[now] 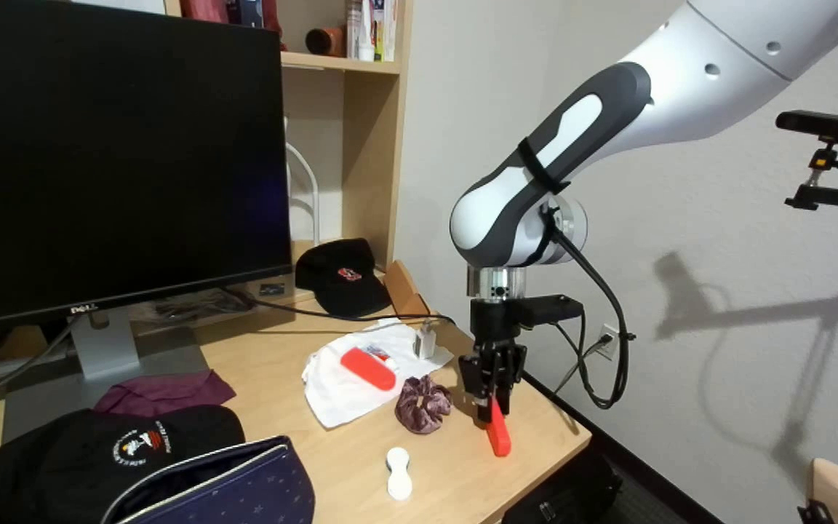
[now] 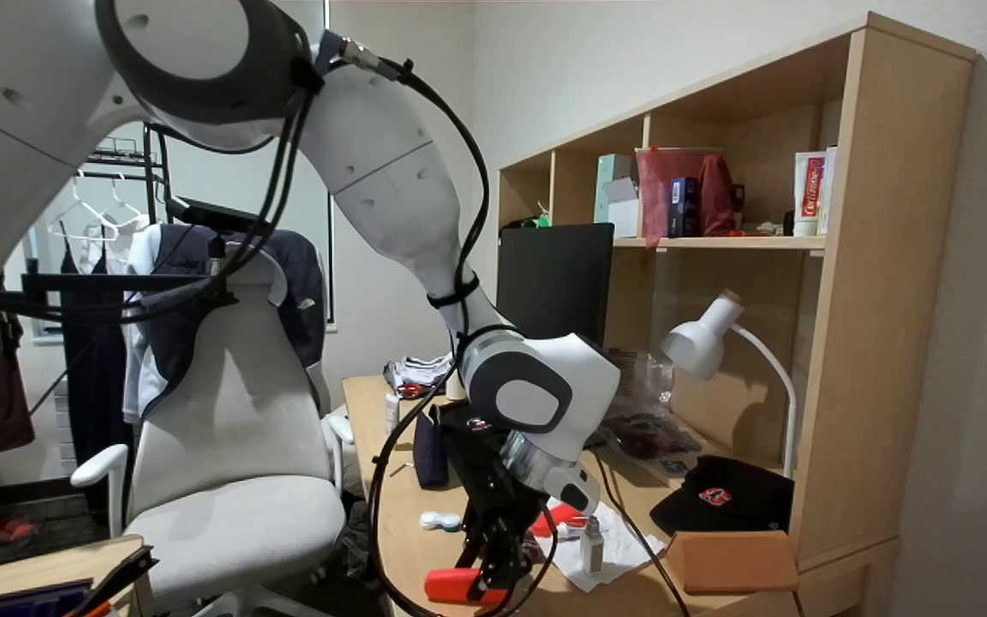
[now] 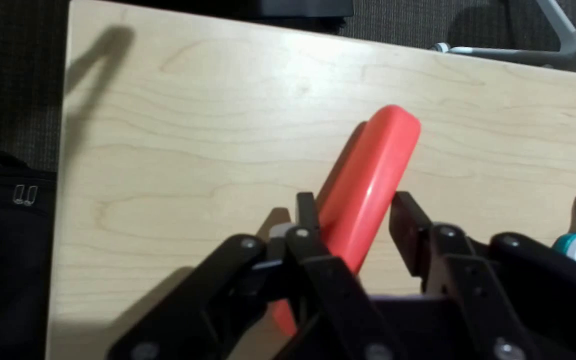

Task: Move the orange case forward

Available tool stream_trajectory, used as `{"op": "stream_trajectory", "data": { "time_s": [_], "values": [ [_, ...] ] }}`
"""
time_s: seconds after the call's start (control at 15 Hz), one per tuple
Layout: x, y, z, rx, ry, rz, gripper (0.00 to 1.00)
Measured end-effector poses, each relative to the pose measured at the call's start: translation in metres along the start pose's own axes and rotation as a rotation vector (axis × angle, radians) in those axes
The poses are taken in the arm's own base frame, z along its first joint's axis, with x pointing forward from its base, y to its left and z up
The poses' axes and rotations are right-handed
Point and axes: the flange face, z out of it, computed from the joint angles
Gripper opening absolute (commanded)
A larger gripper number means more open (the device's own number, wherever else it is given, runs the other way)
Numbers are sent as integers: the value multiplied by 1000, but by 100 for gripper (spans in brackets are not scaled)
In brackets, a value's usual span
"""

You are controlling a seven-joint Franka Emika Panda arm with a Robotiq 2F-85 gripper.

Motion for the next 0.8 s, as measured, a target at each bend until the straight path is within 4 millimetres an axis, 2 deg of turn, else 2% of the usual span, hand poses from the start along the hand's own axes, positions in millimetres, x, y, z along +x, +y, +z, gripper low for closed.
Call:
{"op": "stream_trajectory", "data": {
  "time_s": [0.07, 0.47, 0.53, 0.6, 0.8],
  "values": [
    [0, 0, 0, 0, -1, -1, 8],
    [0, 5, 0, 2, 0, -47, 11],
    [0, 8, 0, 6, 2, -56, 35],
    [0, 13, -1, 10, 4, -60, 47],
    [-1, 29, -1, 16, 7, -47, 65]
  ]
}}
